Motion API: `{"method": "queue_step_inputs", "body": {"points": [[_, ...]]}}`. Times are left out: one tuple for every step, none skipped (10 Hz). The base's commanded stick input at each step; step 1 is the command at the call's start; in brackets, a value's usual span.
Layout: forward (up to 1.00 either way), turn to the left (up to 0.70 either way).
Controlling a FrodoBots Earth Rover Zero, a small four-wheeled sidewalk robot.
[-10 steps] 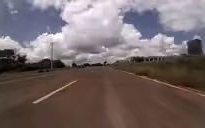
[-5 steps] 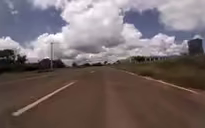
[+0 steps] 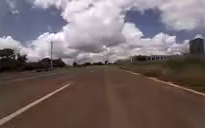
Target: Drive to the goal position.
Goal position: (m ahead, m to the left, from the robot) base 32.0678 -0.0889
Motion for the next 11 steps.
{"method": "queue_step_inputs", "body": {"points": [[1.0, 0.0], [1.0, 0.0], [1.0, 0.0], [1.0, 0.0], [1.0, 0.0], [1.0, 0.0], [1.0, 0.0], [1.0, 0.0], [1.0, -0.01], [1.0, -0.03], [1.0, -0.24]]}}
